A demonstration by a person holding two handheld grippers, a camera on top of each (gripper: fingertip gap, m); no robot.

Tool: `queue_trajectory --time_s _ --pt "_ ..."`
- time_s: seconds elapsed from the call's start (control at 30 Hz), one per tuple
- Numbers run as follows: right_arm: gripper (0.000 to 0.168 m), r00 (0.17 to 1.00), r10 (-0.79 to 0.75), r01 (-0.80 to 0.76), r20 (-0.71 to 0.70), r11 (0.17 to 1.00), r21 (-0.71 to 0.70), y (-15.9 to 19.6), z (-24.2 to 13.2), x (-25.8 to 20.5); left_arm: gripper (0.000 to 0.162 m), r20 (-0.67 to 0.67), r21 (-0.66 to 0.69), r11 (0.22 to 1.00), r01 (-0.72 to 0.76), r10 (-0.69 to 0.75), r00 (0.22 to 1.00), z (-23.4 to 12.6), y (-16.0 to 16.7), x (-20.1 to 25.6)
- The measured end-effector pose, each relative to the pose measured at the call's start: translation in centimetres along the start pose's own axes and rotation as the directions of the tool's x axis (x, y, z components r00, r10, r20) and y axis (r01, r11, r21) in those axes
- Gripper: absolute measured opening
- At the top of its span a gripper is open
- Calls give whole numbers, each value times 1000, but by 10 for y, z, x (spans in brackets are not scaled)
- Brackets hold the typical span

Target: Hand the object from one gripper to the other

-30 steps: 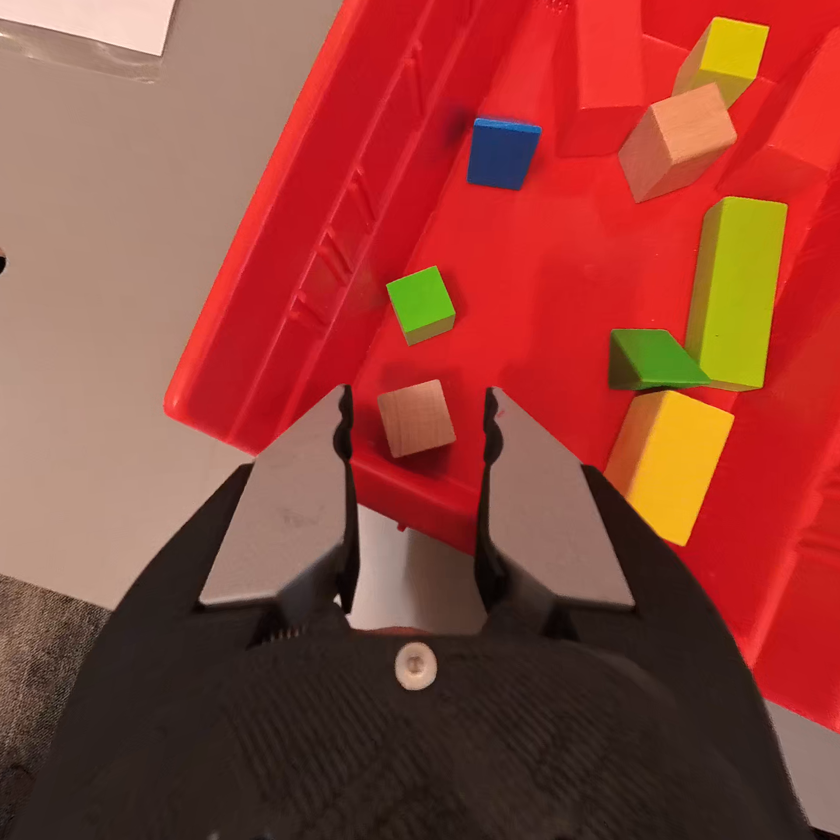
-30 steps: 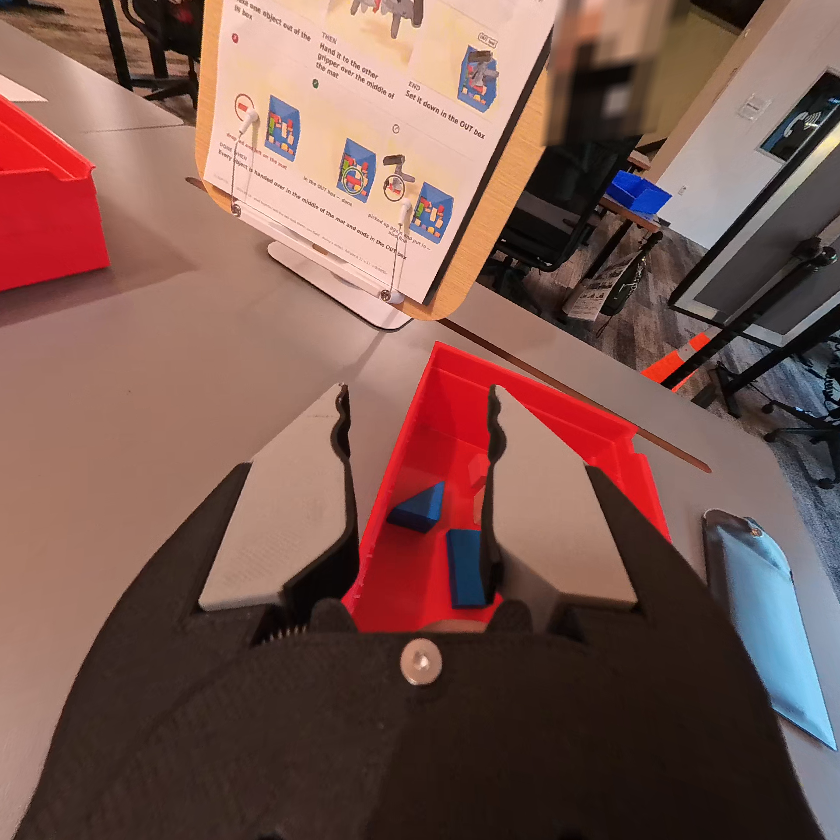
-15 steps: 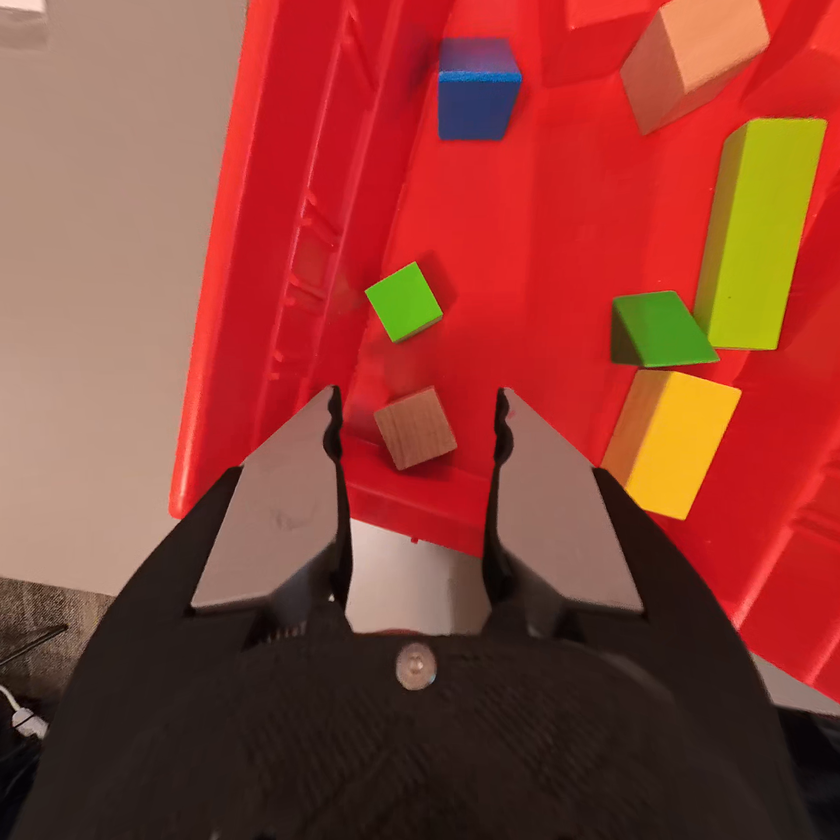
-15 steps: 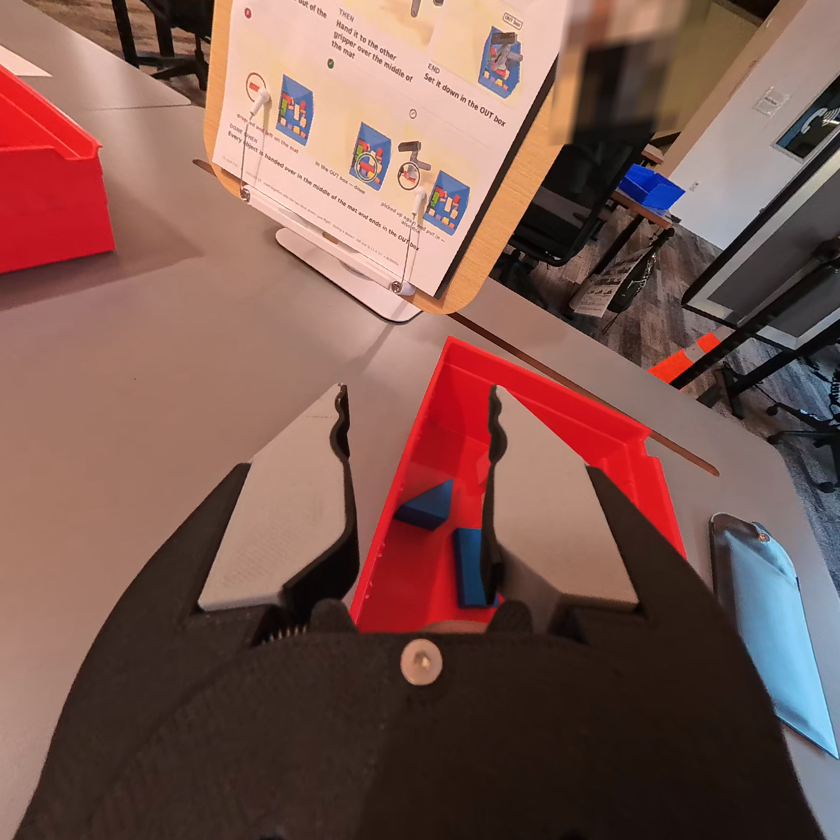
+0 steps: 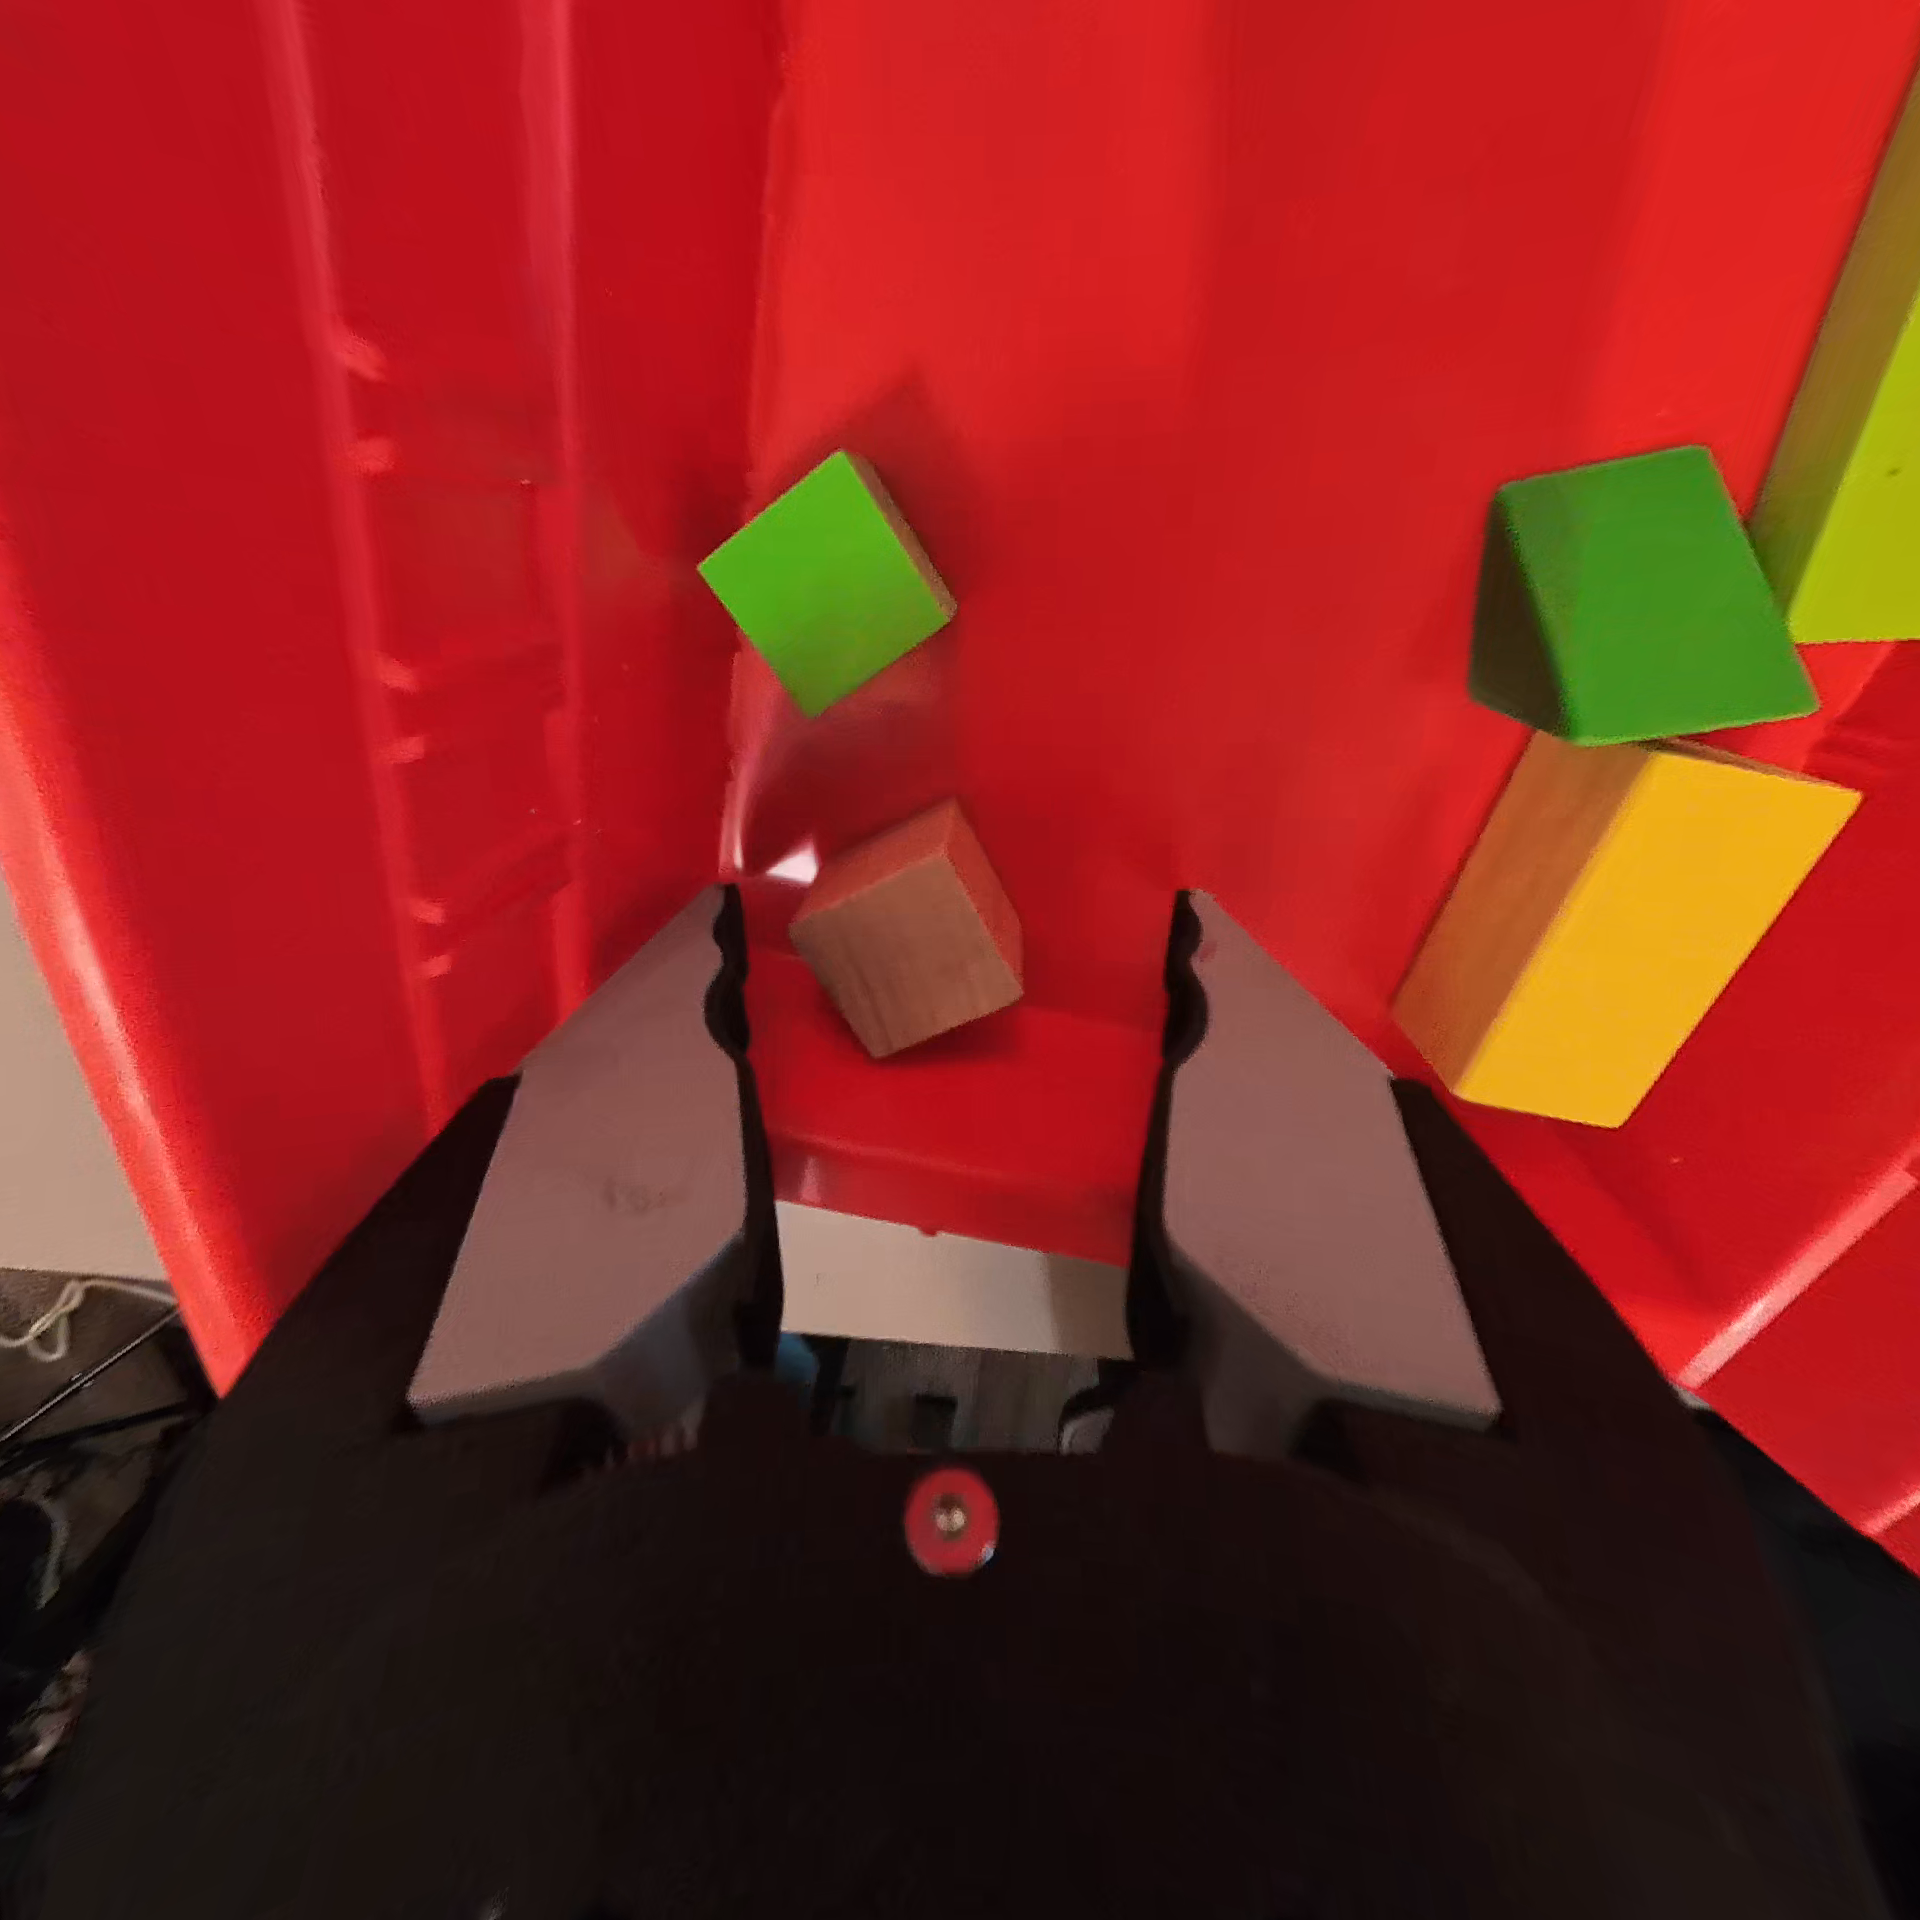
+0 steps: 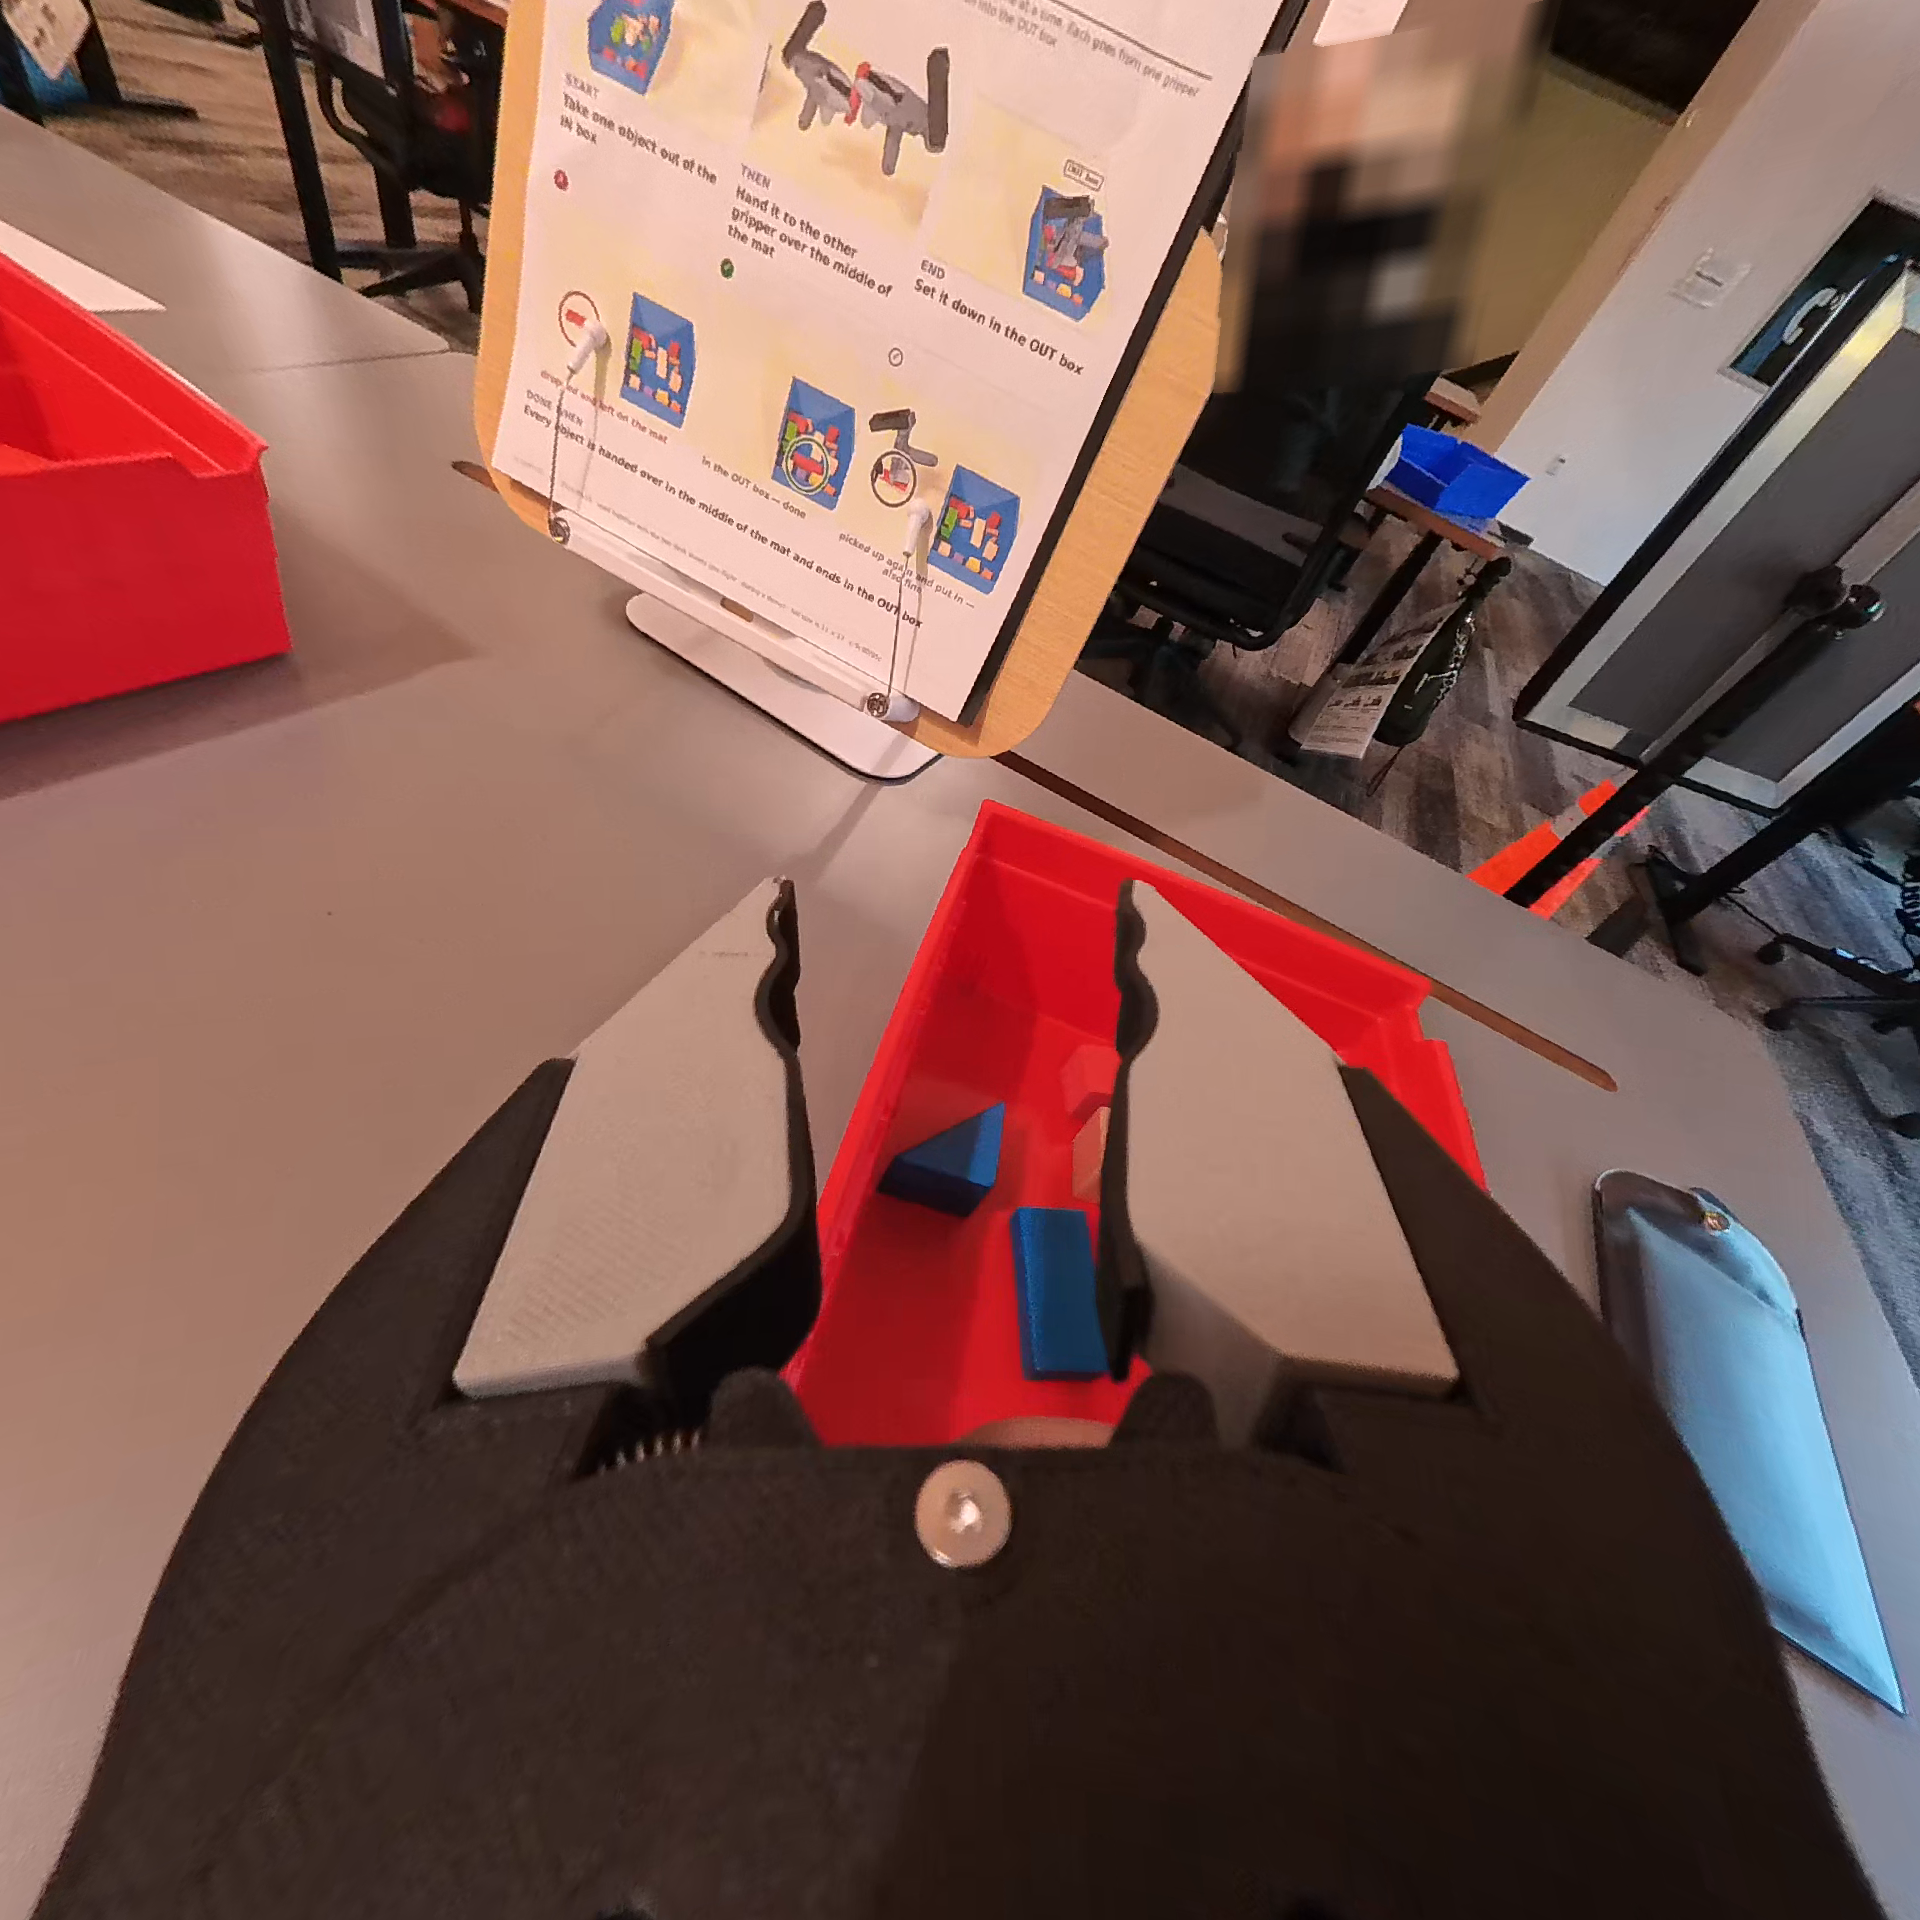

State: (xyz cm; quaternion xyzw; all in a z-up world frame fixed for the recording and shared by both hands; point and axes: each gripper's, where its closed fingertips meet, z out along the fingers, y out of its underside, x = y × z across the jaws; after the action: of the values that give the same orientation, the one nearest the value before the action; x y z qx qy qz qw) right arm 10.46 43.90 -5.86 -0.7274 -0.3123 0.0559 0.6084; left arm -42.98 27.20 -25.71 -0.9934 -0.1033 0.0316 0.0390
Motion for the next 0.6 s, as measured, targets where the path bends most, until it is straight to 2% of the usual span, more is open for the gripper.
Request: queue_trajectory --time_s 0.1,0.3,0.4,0.43,0.47,0.6 --pt "59 1000 -3 3 1 1000 4 -2 -2 -1 65 3 -61 998 -30 31 1000 1 3 3" --pt "59 1000 -4 4 -1 1000 12 -4 -6 1 58 3 -163 986 -40 41 999 2 8 3" --pt "59 1000 7 -7 -4 1000 22 -5 -9 4 54 -7 -166 984 -66 65 998 2 8 6" --pt "59 1000 11 -11 -4 1000 26 -6 -10 6 50 -12 -165 983 -83 82 997 2 7 7" --pt "59 1000 14 -14 -4 1000 28 -6 -10 6 40 -11 -165 980 -107 107 994 2 8 8" --pt "59 1000 14 -14 -5 1000 26 -6 -10 7 38 46 -154 976 -152 160 986 -1 6 6"
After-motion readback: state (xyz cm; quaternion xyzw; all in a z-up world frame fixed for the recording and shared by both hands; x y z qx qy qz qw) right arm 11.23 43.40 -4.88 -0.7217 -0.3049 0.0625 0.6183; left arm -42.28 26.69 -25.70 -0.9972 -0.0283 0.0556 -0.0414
